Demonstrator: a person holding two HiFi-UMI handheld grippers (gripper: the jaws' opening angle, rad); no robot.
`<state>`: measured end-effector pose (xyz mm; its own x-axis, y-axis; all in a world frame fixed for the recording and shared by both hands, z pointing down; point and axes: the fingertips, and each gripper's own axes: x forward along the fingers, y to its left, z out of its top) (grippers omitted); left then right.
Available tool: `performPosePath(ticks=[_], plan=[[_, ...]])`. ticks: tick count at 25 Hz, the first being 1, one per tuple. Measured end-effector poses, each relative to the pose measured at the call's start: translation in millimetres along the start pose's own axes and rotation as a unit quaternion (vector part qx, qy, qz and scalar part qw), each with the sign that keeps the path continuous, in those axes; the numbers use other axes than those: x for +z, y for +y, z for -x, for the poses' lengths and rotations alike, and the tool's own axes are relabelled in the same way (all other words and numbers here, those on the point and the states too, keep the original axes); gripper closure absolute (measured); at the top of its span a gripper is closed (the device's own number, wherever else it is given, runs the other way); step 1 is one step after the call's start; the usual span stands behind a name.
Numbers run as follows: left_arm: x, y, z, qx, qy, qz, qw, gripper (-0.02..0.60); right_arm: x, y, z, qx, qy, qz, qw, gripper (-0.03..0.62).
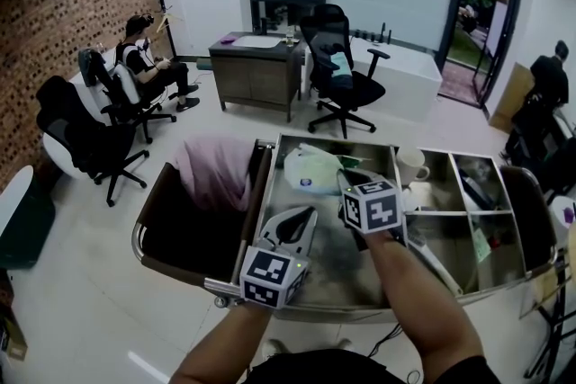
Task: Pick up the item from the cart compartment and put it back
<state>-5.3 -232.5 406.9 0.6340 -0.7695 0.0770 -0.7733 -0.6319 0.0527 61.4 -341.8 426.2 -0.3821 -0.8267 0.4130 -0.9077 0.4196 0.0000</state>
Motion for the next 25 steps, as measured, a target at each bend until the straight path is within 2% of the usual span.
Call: performPosePath(ticks=[4, 9, 25], plan=[[-0.9, -0.2, 0.2, 0.0, 0.0, 0.003, 1.0, 0.581, -6.1, -6.6, -5.0, -0.015, 0.012, -0.001, 1.0, 0.563], [-1.6, 0.0, 0.9, 0.0, 0.0, 0.004, 1.0, 0.581, -22.0, -6.3, -9.0, -0.005, 0.046, -0.02, 0.999, 0.411], [-4.2, 1.6, 1.1, 0.002, 0.003, 0.004, 1.0, 0.581, -15.6, 3.4, 5.8, 0.007, 0.025, -0.023, 0.999, 0.413]])
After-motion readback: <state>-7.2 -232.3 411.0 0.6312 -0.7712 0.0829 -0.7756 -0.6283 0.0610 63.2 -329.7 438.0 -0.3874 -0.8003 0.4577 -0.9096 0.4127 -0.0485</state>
